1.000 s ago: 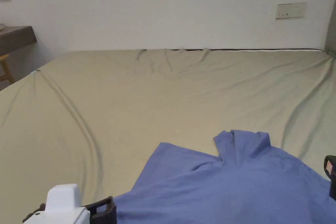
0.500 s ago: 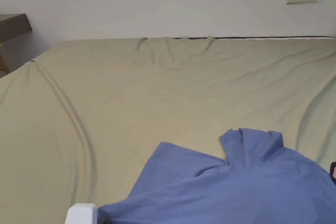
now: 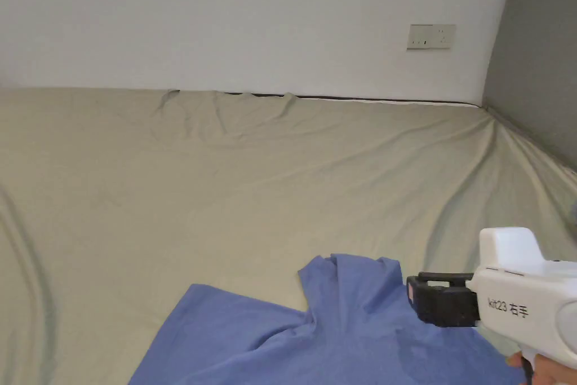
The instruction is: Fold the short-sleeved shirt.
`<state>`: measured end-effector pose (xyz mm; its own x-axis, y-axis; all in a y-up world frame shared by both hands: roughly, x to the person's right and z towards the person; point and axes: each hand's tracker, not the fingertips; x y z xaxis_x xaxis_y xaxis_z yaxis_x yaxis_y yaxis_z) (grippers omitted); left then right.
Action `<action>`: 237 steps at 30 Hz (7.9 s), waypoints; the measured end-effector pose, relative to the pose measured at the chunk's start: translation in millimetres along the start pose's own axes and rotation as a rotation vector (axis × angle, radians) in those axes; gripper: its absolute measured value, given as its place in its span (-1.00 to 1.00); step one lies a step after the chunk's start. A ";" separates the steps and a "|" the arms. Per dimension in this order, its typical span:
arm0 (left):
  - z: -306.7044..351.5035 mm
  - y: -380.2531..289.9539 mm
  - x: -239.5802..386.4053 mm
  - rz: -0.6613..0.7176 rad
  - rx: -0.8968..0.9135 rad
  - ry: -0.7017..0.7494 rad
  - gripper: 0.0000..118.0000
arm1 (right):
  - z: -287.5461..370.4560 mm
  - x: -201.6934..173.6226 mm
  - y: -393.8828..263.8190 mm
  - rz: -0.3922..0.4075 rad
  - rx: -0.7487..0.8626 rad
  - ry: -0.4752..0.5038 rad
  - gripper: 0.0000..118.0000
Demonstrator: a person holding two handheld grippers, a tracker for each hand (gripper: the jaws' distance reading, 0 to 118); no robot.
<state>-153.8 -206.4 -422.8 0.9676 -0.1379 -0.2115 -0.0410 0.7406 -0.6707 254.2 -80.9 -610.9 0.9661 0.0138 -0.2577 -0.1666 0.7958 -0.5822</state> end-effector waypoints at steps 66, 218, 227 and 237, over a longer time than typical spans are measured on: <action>184.3 290.5 -26.2 0.005 0.702 -0.054 -1.00 | 257.7 29.4 103.0 -0.092 0.712 -0.232 -0.98; 3.8 113.4 7.2 0.111 0.153 -0.246 -0.90 | 74.0 27.2 -105.3 -0.202 0.113 -0.100 -0.88; -59.7 140.4 6.3 0.162 0.153 -0.146 0.89 | -0.5 38.1 -76.9 -0.172 0.074 -0.130 0.97; 52.1 95.8 -18.0 0.081 0.360 -0.089 -0.33 | 114.5 -7.6 -95.5 -0.117 0.370 -0.124 0.12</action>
<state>-162.2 -98.7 -446.2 0.9834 -0.0231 -0.1802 -0.0437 0.9328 -0.3579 285.3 -87.7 -465.0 0.9946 -0.0354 -0.0980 0.0066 0.9602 -0.2792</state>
